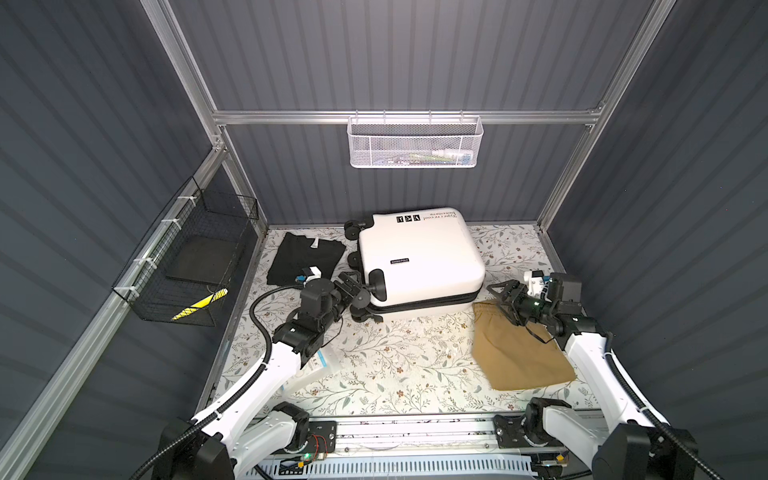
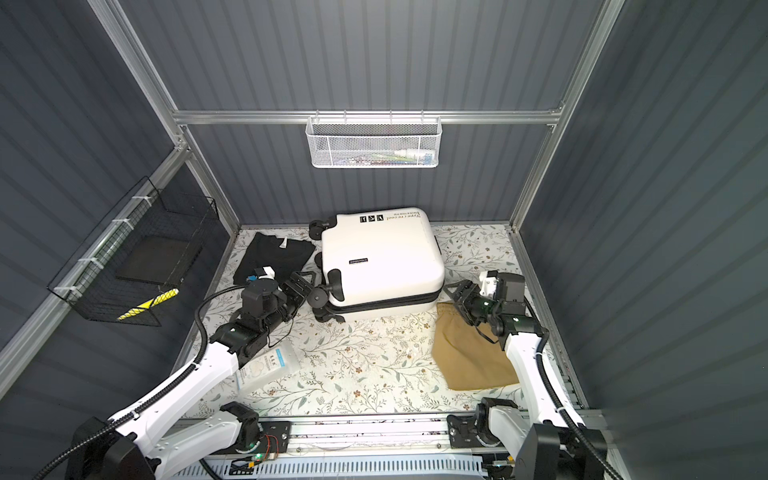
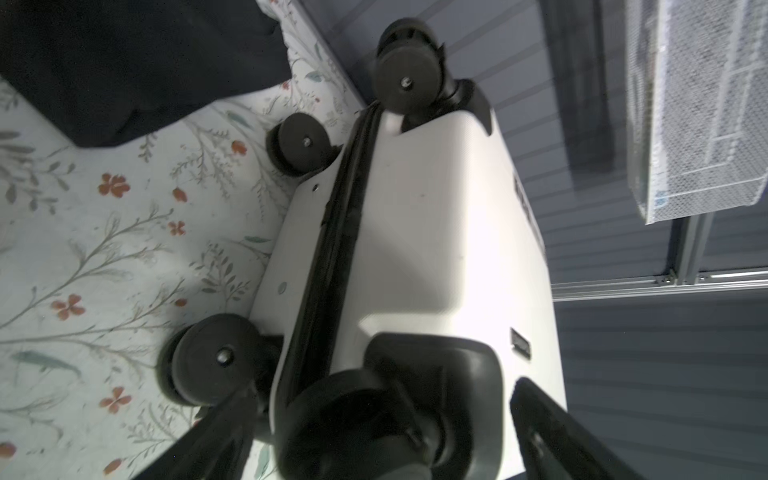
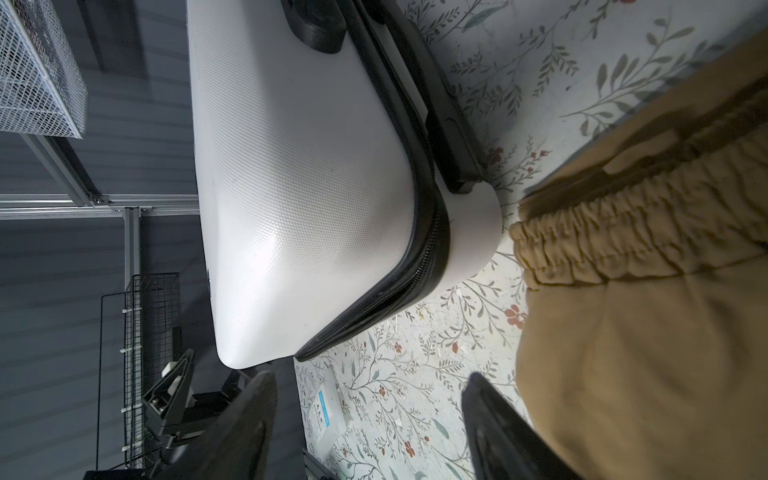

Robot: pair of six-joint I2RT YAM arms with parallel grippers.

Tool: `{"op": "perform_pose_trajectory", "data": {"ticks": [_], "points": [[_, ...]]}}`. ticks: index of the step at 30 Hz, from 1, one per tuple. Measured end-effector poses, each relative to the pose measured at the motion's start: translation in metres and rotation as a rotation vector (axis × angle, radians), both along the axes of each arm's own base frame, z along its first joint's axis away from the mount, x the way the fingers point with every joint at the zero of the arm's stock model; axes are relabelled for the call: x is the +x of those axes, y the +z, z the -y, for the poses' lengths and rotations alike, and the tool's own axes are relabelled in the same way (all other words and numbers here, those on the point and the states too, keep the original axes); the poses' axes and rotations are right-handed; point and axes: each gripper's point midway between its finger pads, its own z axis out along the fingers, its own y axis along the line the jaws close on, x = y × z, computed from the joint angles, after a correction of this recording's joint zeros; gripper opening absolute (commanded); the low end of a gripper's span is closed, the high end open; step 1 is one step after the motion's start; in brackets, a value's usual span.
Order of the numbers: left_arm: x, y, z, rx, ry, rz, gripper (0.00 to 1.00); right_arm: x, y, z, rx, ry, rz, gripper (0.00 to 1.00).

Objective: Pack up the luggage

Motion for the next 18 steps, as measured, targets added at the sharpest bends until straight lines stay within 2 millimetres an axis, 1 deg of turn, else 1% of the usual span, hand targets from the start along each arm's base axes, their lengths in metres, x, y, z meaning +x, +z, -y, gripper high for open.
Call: {"op": "perform_pose_trajectory", "data": {"ticks": [2,4,12,18], "points": [[-0.002,-0.012,0.002,0.0,-0.009,-0.033,0.97,0.0,0.0,0.0,0.001,-0.001,-0.001,0.72],[-0.002,-0.017,0.005,-0.008,-0.019,-0.045,0.97,0.0,0.0,0.0,0.002,-0.002,-0.002,0.72],[0.005,-0.019,0.025,-0.053,-0.069,-0.029,0.97,0.0,0.0,0.0,0.001,-0.003,-0.002,0.72],[0.011,-0.02,0.032,-0.074,-0.076,-0.017,0.88,0.0,0.0,0.001,-0.001,-0.005,-0.003,0.72]]}}
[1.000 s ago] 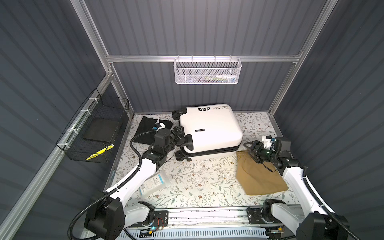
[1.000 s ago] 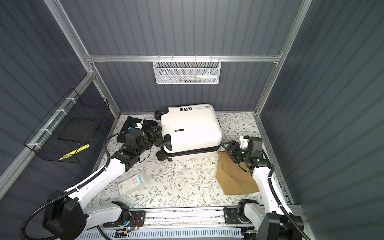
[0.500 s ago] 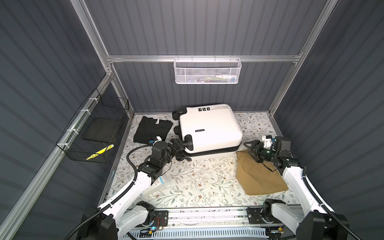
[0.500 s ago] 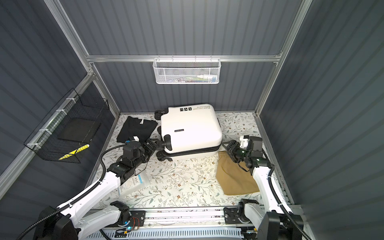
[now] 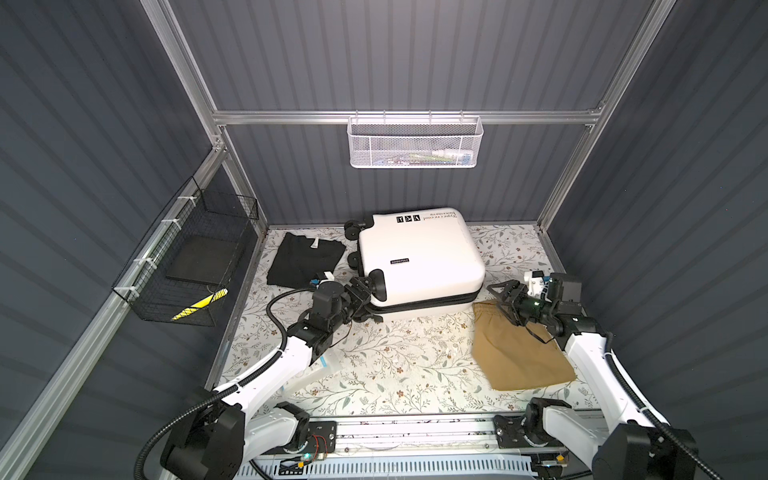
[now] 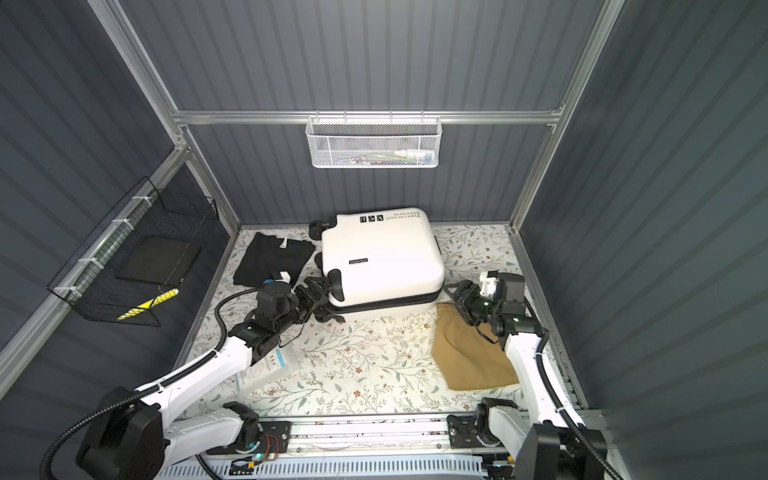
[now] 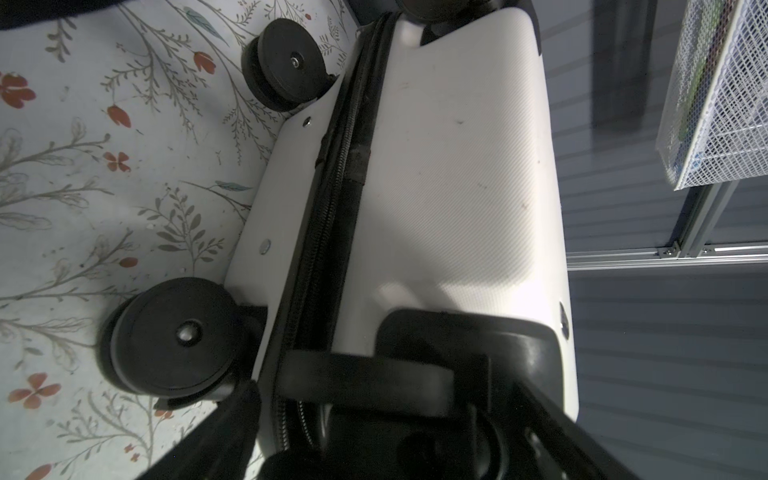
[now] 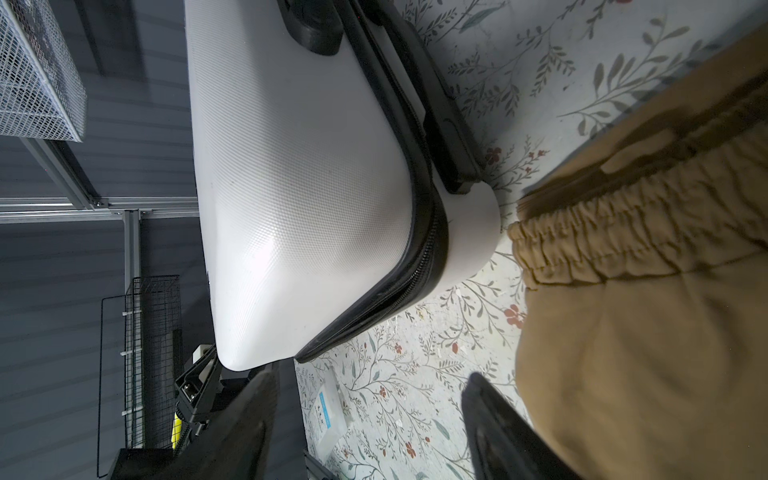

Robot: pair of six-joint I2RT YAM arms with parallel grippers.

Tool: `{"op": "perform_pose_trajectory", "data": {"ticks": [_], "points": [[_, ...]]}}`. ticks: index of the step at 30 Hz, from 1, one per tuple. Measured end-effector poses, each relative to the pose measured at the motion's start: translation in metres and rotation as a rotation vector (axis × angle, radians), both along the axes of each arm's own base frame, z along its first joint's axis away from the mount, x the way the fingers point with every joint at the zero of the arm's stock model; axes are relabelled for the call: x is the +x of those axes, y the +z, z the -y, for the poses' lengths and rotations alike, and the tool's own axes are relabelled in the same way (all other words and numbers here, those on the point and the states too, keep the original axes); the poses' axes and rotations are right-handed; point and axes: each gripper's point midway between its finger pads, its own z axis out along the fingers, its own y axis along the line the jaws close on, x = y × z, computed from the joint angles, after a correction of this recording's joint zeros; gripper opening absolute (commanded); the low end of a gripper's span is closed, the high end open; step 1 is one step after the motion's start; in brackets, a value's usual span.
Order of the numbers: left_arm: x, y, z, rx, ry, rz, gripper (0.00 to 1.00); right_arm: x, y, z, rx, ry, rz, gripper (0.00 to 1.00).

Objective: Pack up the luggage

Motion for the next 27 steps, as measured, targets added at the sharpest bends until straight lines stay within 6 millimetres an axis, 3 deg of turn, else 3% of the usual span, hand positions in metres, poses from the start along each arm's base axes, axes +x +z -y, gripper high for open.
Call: {"op": "perform_pose_trajectory", "data": {"ticks": [9,20,23,27], "points": [[0.007,-0.005,0.0,-0.003,0.017,0.001,0.65,0.0,0.0,0.0,-0.002,-0.002,-0.001,0.72],[0.009,-0.002,0.001,0.006,0.017,0.006,0.55,-0.001,0.001,0.0,-0.003,-0.001,0.002,0.72],[0.011,0.006,0.002,0.012,0.013,0.012,0.54,-0.002,0.001,0.0,-0.003,-0.001,0.003,0.72],[0.019,0.03,0.007,0.009,0.005,0.049,0.54,-0.004,-0.003,0.0,-0.001,-0.001,-0.004,0.72]]}}
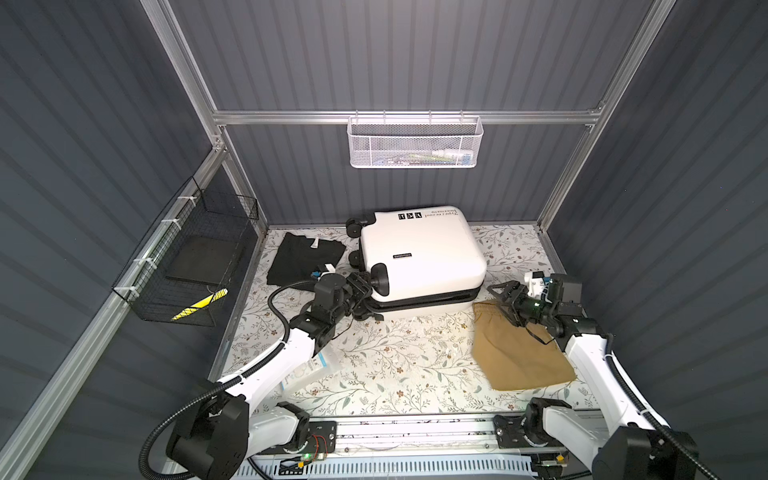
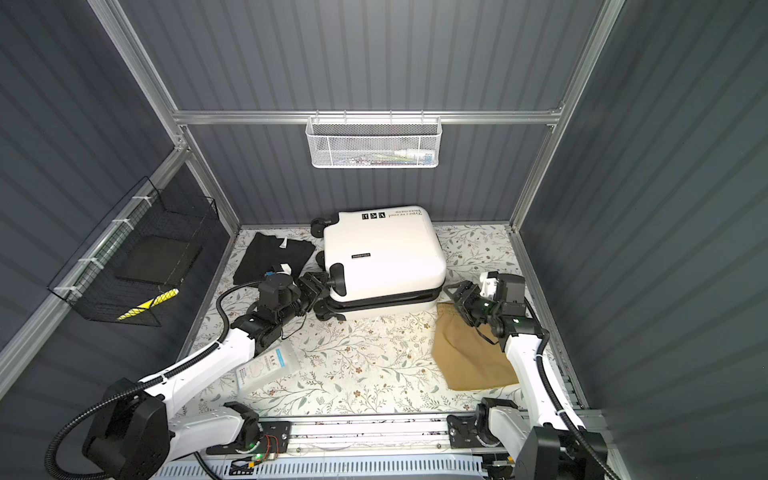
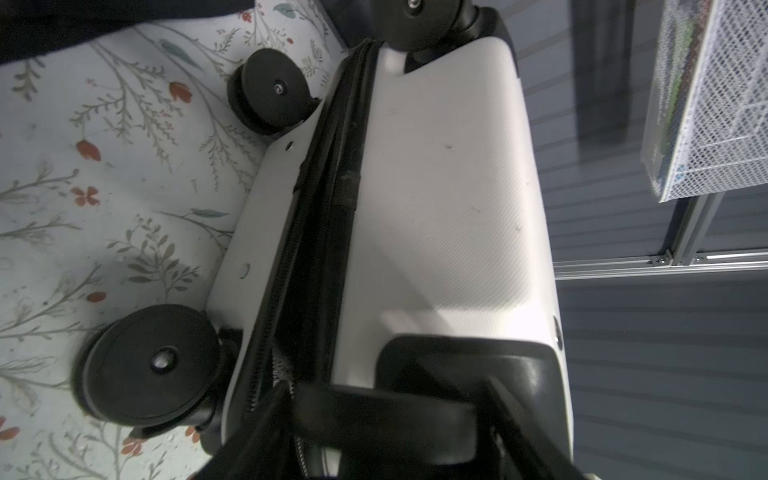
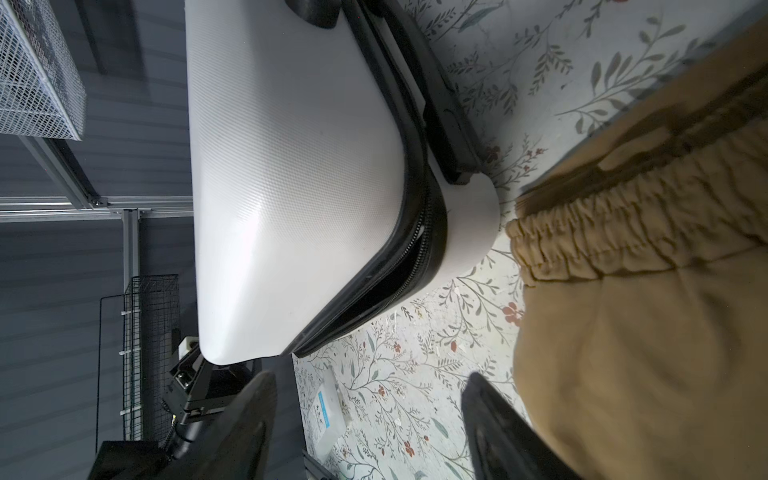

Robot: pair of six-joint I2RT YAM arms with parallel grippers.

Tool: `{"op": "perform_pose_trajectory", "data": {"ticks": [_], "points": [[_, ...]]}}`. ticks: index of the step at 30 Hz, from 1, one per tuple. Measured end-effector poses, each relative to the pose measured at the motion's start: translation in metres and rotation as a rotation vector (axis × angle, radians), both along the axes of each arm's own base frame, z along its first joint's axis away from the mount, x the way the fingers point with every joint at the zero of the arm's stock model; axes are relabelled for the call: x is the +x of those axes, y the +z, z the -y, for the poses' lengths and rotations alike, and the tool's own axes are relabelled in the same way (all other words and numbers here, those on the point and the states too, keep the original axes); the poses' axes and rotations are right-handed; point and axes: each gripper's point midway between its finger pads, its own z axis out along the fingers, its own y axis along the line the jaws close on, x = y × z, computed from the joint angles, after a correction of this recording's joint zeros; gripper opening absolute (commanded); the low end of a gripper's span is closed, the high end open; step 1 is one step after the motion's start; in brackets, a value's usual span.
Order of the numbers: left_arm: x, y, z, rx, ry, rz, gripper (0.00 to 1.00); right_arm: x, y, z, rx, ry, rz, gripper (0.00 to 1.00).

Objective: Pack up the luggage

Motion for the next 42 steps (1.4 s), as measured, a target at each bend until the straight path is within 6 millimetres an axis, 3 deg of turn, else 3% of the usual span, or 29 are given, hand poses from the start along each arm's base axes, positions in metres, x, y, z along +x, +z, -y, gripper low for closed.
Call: {"op": "perform_pose_trajectory", "data": {"ticks": [4,6,7,9,11,13,19,25,31,34,36,38,42], "points": [[0.012,0.028,0.007,-0.015,-0.005,0.05,0.54,-0.003,-0.009,-0.001,0.004,0.001,-0.016,0.71],[0.019,0.041,0.01,-0.021,-0.007,0.073,0.54,-0.004,-0.013,-0.004,0.011,0.004,-0.018,0.65],[0.021,0.046,0.012,-0.024,-0.008,0.082,0.54,-0.004,-0.014,-0.005,0.017,0.006,-0.016,0.59],[0.026,0.054,0.014,-0.029,-0.008,0.096,0.54,-0.003,-0.015,-0.009,0.036,0.009,-0.008,0.32],[0.03,0.061,0.016,-0.032,-0.008,0.107,0.54,-0.001,-0.017,-0.013,0.059,0.006,-0.002,0.12],[0.033,0.066,0.017,-0.035,-0.008,0.115,0.54,0.002,-0.02,-0.017,0.08,0.0,-0.002,0.0],[0.04,0.077,0.021,-0.036,-0.01,0.135,0.53,0.022,-0.021,-0.025,0.13,-0.036,0.025,0.0],[0.043,0.083,0.022,-0.038,-0.01,0.143,0.53,0.047,-0.029,-0.046,0.118,-0.044,0.035,0.0],[0.046,0.088,0.024,-0.036,-0.012,0.153,0.53,0.087,-0.001,-0.073,0.091,-0.055,0.148,0.0],[0.05,0.093,0.023,-0.04,-0.006,0.164,0.54,0.106,0.009,-0.078,0.078,-0.113,0.199,0.0],[0.051,0.097,0.023,-0.043,-0.003,0.17,0.61,0.116,0.013,-0.08,0.068,-0.15,0.227,0.0],[0.051,0.1,0.023,-0.036,-0.011,0.175,0.75,0.122,0.017,-0.083,0.061,-0.171,0.254,0.0],[0.048,0.101,0.025,0.01,-0.049,0.169,0.99,0.131,0.043,-0.095,0.073,-0.19,0.333,0.0]]}}
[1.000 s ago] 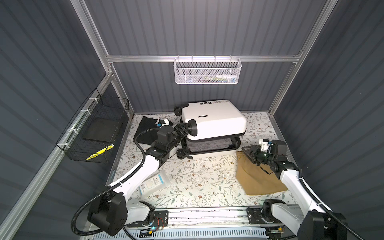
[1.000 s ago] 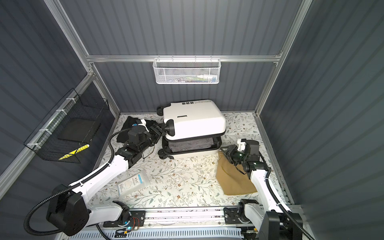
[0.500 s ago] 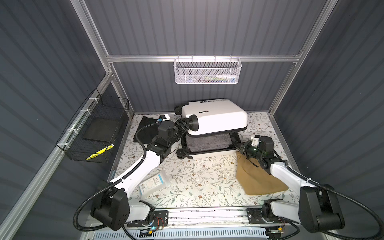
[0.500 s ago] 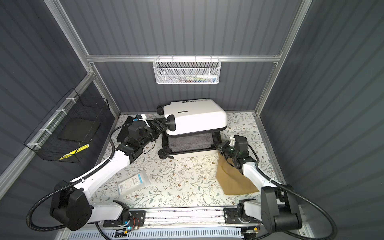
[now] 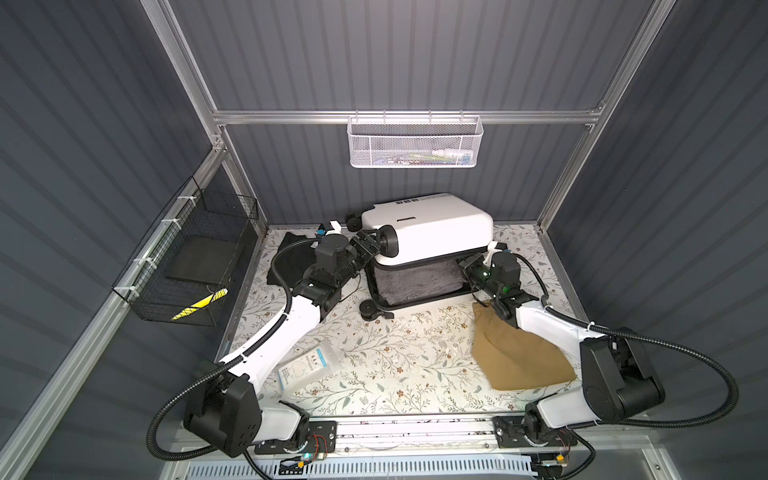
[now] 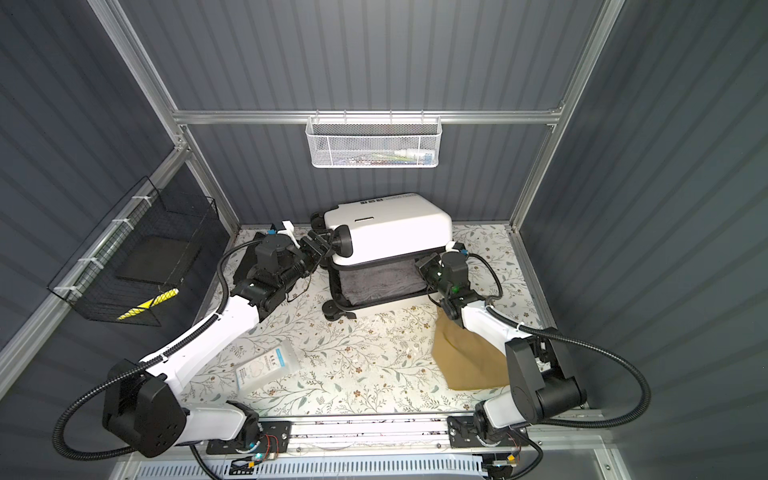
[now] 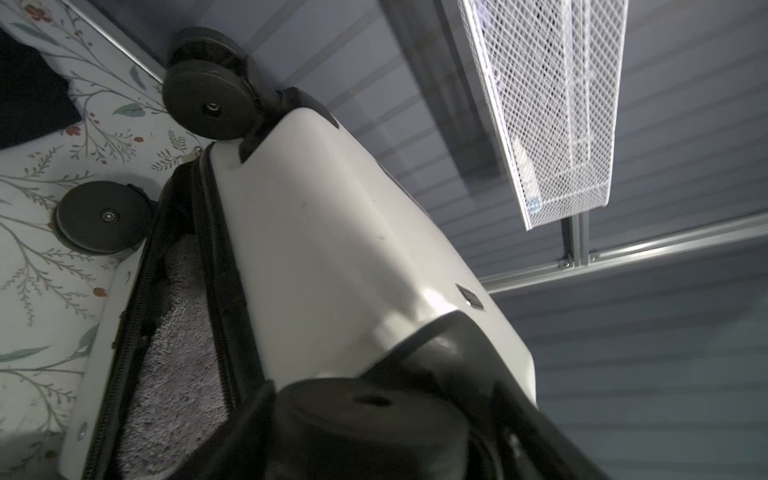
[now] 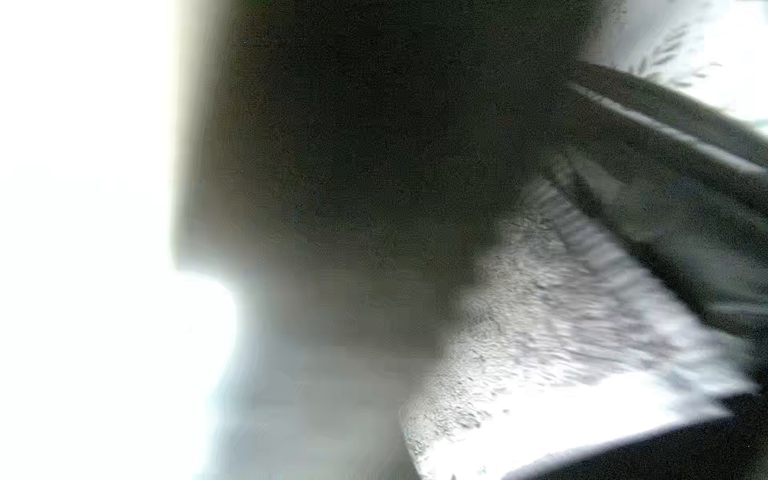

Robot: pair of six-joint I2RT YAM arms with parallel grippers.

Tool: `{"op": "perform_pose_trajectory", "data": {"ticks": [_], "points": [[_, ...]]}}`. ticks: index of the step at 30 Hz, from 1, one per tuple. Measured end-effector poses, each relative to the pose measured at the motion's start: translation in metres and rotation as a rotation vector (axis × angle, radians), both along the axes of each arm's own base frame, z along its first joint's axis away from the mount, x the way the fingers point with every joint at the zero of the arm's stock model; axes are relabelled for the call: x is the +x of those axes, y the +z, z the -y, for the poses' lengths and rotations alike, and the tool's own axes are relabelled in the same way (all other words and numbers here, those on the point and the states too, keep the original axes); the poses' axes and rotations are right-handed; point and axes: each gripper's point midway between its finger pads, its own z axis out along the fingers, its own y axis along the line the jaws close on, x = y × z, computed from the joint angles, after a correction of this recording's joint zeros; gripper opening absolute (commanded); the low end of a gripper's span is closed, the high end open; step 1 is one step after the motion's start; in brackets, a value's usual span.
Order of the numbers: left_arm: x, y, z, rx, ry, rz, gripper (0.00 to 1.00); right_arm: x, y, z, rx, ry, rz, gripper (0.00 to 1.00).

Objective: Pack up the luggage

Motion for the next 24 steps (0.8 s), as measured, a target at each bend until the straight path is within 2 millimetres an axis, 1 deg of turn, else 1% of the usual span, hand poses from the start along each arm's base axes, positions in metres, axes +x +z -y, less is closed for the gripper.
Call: {"op": "perform_pose_trajectory", "data": {"ticks": [3,7,9,12,16,18,20,22,24], "points": [[-0.002,0.008,-0.007,0.023,-0.005,0.013,1.0,0.011,0.022,-0.006,0.014,-0.002,0.046,0.0],[-0.013,0.027,-0.021,0.051,-0.01,0.047,1.0,0.028,0.047,-0.014,0.029,0.001,0.089,0.0],[-0.022,0.036,-0.028,0.085,-0.018,0.063,1.0,0.036,0.059,-0.018,0.037,0.006,0.11,0.0],[-0.038,0.046,-0.038,0.147,-0.033,0.091,1.0,0.046,0.073,-0.023,0.044,0.013,0.125,0.0],[-0.062,0.055,-0.042,0.246,-0.096,0.127,1.0,0.055,0.087,-0.028,0.046,0.023,0.135,0.0],[-0.073,0.056,-0.037,0.294,-0.166,0.147,1.0,0.06,0.093,-0.031,0.048,0.029,0.137,0.0],[-0.08,0.052,-0.029,0.33,-0.242,0.154,1.0,0.064,0.097,-0.033,0.047,0.033,0.135,0.0],[-0.087,0.041,-0.018,0.366,-0.324,0.148,1.0,0.067,0.101,-0.036,0.046,0.039,0.132,0.0],[-0.096,0.025,0.002,0.407,-0.422,0.14,1.0,0.07,0.106,-0.038,0.041,0.045,0.13,0.0]]}}
